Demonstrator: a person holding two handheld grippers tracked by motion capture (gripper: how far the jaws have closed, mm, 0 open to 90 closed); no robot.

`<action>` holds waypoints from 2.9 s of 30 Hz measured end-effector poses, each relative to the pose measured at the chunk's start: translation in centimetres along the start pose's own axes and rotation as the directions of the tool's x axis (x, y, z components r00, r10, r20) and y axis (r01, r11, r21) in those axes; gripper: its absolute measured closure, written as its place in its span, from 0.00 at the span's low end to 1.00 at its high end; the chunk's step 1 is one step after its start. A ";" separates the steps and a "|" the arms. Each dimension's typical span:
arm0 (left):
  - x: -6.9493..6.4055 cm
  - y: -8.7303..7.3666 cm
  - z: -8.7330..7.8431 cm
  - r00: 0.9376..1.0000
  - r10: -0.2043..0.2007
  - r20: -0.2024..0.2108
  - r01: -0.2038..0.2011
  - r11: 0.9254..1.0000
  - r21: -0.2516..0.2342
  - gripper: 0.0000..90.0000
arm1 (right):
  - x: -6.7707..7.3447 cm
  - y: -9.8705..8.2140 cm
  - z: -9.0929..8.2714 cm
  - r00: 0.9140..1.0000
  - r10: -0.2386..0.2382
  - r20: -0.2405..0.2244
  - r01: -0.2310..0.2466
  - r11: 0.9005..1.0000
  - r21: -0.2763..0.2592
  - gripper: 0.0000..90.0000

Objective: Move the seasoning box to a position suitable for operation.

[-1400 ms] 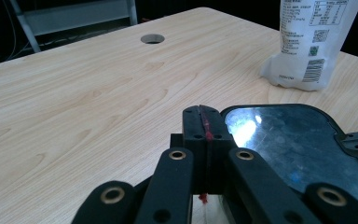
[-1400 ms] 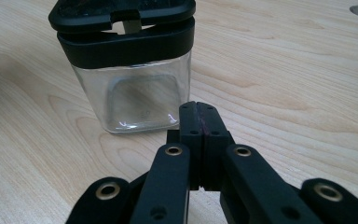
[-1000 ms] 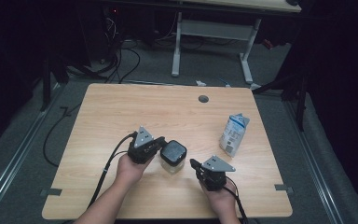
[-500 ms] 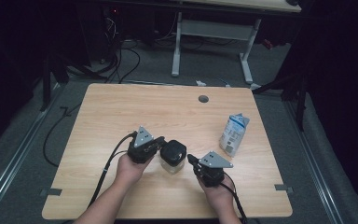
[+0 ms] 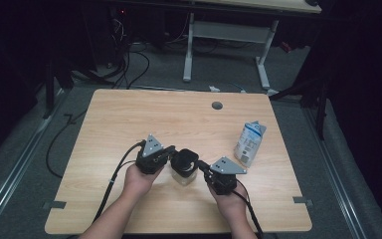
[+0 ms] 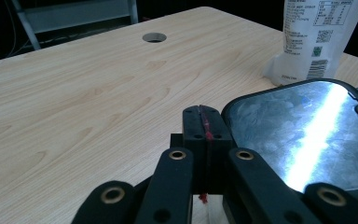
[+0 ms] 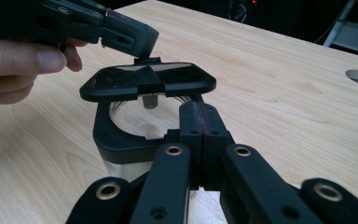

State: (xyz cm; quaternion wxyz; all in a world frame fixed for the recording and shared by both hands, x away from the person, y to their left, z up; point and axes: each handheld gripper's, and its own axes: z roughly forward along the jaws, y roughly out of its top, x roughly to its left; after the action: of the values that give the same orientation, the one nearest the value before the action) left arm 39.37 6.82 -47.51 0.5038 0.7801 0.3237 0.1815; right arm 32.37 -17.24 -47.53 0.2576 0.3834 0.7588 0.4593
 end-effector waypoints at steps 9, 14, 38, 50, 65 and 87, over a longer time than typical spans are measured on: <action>0.1 0.1 -0.1 1.000 -0.009 0.001 0.009 1.000 0.006 1.00 | 0.2 0.5 0.7 1.000 0.004 -0.016 -0.004 1.000 -0.006 1.00; 0.4 -0.4 -2.1 1.000 -0.018 0.007 0.018 0.999 -0.039 0.89 | 0.4 0.7 0.8 1.000 -0.006 -0.024 0.006 1.000 -0.004 1.00; -5.5 -2.4 -3.7 0.990 -0.021 0.141 0.024 1.000 -0.019 0.94 | 0.9 1.4 0.6 1.000 0.000 -0.024 0.000 1.000 -0.006 1.00; -5.4 -1.2 -2.3 0.993 -0.026 0.111 0.031 0.999 -0.040 1.00 | 1.1 0.7 0.4 0.999 -0.001 -0.045 0.001 1.000 -0.001 1.00; -3.2 0.2 -2.3 0.998 -0.030 0.047 0.034 0.997 -0.068 1.00 | 1.6 -0.5 0.8 0.998 -0.004 -0.056 0.003 1.000 -0.021 1.00; -1.4 0.4 -2.2 0.996 -0.090 -0.025 0.088 0.993 -0.077 1.00 | 1.4 -1.0 1.0 0.997 -0.003 -0.073 -0.001 0.999 -0.055 1.00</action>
State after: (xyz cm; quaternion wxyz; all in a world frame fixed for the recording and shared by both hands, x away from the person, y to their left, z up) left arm 37.14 7.19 -46.19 0.5361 0.7425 0.3579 0.1822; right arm 31.96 -15.90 -48.89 0.2401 0.3588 0.7550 0.4935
